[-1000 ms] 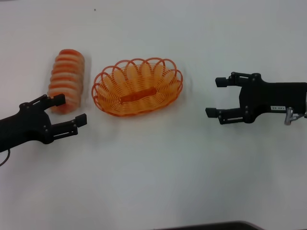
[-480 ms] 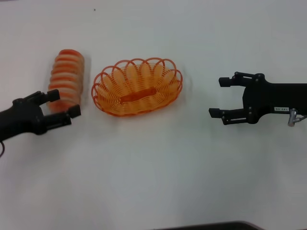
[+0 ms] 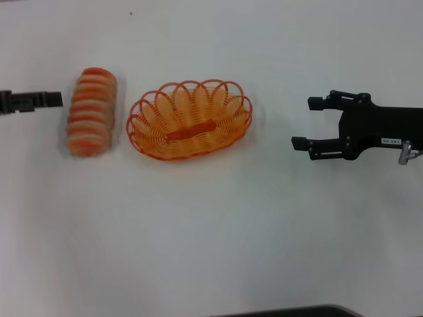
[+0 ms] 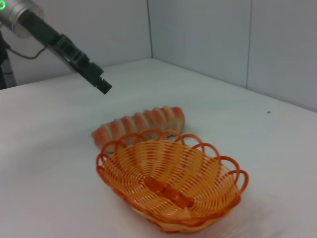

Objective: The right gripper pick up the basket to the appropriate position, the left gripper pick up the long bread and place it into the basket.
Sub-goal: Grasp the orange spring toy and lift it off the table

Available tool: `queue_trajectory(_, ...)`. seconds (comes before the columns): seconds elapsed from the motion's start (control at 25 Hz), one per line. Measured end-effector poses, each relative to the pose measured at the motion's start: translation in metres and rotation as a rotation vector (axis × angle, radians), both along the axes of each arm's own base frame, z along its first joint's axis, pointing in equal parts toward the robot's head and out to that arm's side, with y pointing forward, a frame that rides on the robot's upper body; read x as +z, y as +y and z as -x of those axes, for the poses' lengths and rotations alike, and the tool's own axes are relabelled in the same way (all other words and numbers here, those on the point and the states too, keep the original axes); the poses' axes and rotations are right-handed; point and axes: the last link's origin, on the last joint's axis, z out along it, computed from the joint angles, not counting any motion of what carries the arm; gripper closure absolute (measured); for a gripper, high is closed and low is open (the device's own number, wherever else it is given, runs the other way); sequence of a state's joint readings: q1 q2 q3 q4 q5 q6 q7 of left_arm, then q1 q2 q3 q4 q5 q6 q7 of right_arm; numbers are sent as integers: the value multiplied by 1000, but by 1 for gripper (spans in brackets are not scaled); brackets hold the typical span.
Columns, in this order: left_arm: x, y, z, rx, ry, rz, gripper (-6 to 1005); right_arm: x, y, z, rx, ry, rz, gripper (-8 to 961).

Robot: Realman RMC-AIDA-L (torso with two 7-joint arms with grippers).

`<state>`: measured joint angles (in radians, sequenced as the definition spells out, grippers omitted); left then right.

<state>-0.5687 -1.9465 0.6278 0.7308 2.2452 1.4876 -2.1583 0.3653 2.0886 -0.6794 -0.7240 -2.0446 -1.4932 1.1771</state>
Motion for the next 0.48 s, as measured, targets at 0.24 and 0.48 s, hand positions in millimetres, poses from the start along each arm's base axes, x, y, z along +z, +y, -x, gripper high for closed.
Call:
queue_trajectory(0.24,6,31,-28,-8,108,34,77,2,-1,1,1,10,-1,24)
queue_trajectory(0.48,-16,41,-45,-42,276,81,78,1,0,2,7,14,3,24)
